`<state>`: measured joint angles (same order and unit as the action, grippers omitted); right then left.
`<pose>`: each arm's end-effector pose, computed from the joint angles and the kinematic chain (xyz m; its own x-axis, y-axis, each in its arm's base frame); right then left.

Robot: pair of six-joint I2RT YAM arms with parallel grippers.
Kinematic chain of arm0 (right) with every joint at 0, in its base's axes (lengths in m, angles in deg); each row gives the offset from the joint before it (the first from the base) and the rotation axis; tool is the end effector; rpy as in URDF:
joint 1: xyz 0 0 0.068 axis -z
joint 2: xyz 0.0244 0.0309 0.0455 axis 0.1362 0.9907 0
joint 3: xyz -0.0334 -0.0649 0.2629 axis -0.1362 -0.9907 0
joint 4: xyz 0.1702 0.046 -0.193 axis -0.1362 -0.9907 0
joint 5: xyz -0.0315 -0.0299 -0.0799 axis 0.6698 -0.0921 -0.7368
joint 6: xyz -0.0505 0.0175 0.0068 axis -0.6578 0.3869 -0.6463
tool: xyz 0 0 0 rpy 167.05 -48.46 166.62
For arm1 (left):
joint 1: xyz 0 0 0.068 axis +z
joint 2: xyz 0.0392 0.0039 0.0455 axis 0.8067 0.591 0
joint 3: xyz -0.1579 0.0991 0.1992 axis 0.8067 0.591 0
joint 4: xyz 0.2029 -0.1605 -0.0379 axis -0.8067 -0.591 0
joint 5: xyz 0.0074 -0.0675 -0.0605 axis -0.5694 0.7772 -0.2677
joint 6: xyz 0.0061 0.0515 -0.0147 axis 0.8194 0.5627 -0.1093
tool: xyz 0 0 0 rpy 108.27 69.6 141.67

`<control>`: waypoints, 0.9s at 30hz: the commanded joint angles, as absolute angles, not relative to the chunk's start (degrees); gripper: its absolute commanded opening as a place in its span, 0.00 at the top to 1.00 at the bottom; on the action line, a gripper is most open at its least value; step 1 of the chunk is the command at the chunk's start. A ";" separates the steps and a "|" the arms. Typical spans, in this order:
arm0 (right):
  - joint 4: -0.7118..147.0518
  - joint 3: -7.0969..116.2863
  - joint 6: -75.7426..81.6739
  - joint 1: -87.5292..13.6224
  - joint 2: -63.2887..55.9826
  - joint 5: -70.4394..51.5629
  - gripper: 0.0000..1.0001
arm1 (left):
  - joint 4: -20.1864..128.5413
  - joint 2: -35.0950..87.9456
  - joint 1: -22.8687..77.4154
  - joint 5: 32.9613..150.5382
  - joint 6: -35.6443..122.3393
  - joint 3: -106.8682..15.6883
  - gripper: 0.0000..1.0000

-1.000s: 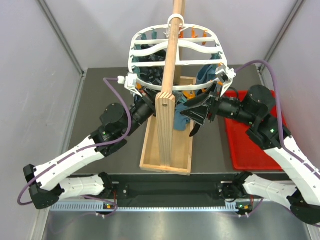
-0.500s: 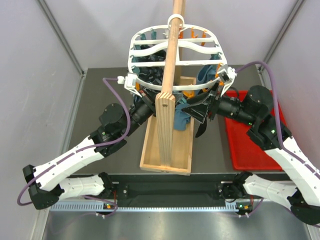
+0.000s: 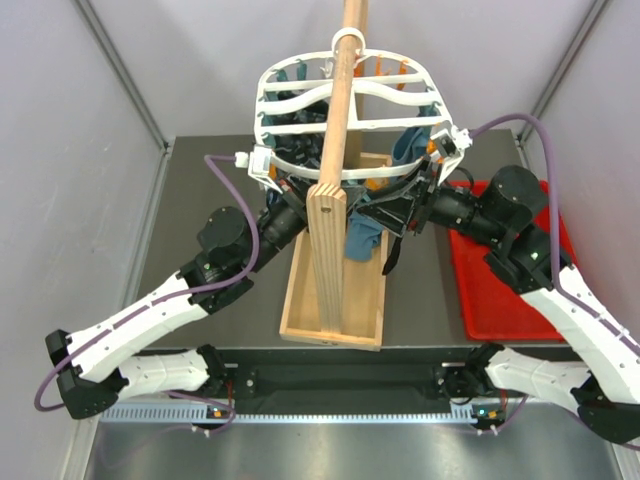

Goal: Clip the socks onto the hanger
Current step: Open the clamp at the hanger.

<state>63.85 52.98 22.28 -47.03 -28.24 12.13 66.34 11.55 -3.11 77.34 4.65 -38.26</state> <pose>0.1393 0.1359 0.4786 -0.3159 0.2384 -0.9184 -0.8770 0.2960 0.3785 0.1309 -0.1936 0.4564 -0.4866 -0.6537 -0.5795 0.6306 0.1962 -0.7509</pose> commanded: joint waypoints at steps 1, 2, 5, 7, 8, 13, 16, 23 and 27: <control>68.40 53.84 23.40 -46.59 -26.55 13.16 0.65 | 69.39 11.66 -3.27 79.97 3.60 -38.90 1.00; 68.40 53.58 23.31 -46.59 -26.55 13.16 0.66 | 69.39 11.66 -3.27 79.97 3.51 -38.81 1.00; 68.84 53.14 23.05 -46.59 -26.73 12.55 0.75 | 69.30 11.75 -3.27 80.15 3.25 -38.72 1.00; 68.76 53.05 22.35 -46.59 -26.73 11.84 0.90 | 69.13 11.58 -3.27 80.24 3.07 -38.64 1.00; 68.49 53.05 22.08 -46.59 -26.90 11.58 0.97 | 68.86 11.58 -3.27 80.24 2.98 -38.37 1.00; 67.87 52.71 19.01 -46.59 -27.51 10.34 1.00 | 62.90 10.61 -3.27 76.91 2.55 -39.42 0.75; 69.63 50.69 16.73 -46.59 -28.75 8.33 1.00 | 59.29 10.26 -3.27 74.09 1.67 -40.13 0.59; 71.04 48.31 11.36 -46.67 -29.80 3.06 1.00 | 54.45 10.70 -3.27 69.08 0.08 -41.09 0.53; 69.38 47.87 7.33 -46.76 -29.80 1.21 1.00 | 54.09 10.87 -3.27 66.27 -0.88 -41.36 0.53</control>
<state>68.66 48.30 12.03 -47.49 -29.14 9.36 57.75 11.05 -3.81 72.11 -0.29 -39.92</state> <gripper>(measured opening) 0.096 0.471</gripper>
